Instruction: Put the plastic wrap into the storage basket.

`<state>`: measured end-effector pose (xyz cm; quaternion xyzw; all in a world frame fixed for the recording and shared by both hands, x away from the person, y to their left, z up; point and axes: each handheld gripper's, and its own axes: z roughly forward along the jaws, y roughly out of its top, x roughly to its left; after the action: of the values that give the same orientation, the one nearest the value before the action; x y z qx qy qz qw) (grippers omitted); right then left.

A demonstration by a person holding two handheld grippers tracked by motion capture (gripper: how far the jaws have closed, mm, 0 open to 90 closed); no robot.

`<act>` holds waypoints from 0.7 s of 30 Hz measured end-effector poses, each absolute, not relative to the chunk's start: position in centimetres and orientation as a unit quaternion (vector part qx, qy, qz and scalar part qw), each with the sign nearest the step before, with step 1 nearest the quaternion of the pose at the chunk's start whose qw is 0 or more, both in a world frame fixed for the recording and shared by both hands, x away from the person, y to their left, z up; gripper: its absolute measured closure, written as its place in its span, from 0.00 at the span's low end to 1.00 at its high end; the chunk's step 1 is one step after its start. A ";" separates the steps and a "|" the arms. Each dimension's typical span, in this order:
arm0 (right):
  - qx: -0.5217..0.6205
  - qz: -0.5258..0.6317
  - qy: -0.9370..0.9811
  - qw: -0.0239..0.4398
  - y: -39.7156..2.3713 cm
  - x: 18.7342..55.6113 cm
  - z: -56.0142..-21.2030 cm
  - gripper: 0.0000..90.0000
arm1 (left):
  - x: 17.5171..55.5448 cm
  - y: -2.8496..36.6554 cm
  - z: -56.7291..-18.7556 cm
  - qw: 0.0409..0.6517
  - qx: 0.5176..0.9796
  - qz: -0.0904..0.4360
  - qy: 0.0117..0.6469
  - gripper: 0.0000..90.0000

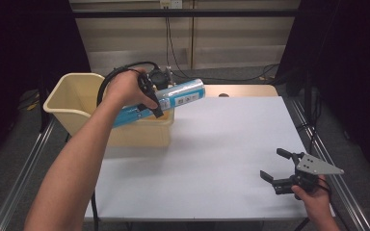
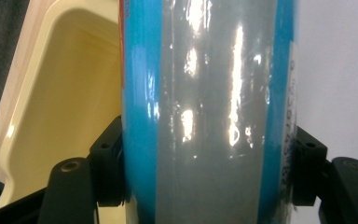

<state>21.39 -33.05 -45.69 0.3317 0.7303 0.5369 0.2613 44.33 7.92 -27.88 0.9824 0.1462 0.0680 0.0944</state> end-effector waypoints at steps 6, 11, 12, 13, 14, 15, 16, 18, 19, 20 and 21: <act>0.330 0.536 0.732 0.261 -33.0 21.3 -45.7 0.01 | 44.7 8.0 -28.1 0.088 0.985 0.069 0.133 0.36; 0.331 0.536 0.731 0.262 -33.1 21.4 -45.7 0.01 | 45.0 8.2 -28.4 0.089 0.986 0.078 0.121 0.36; 0.331 0.535 0.732 0.262 -33.1 21.4 -45.7 0.01 | 45.1 8.2 -28.4 0.088 0.986 0.077 0.118 0.36; 0.330 0.536 0.731 0.263 -33.1 21.4 -45.7 0.01 | 45.1 8.2 -28.4 0.091 0.986 0.081 0.116 0.36; 0.330 0.536 0.732 0.261 -33.0 21.4 -45.8 0.01 | 45.2 8.3 -28.5 0.096 0.985 0.081 0.117 0.36; 0.330 0.536 0.732 0.261 -33.0 21.4 -45.8 0.01 | 45.4 8.4 -28.5 0.099 0.985 0.078 0.114 0.36; 0.329 0.535 0.732 0.262 -33.0 21.4 -45.8 0.01 | 45.5 8.5 -28.7 0.106 0.986 0.072 0.110 0.36; 0.330 0.536 0.732 0.261 -33.0 21.4 -45.8 0.01 | 45.8 8.7 -29.0 0.106 0.987 0.073 0.092 0.36; 0.329 0.535 0.732 0.262 -33.0 21.4 -45.8 0.01 | 45.9 8.6 -29.3 0.097 0.989 0.075 0.082 0.36; 0.330 0.535 0.733 0.261 -32.9 21.5 -45.8 0.01 | 46.1 8.6 -29.5 0.087 0.990 0.079 0.071 0.36; 0.329 0.535 0.733 0.261 -32.9 21.5 -45.8 0.01 | 46.2 8.6 -29.6 0.082 0.991 0.083 0.066 0.36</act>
<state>21.48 -32.91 -45.80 0.3289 0.7327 0.5353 0.2614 46.23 8.55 -29.64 0.9909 0.0661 0.0835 0.0820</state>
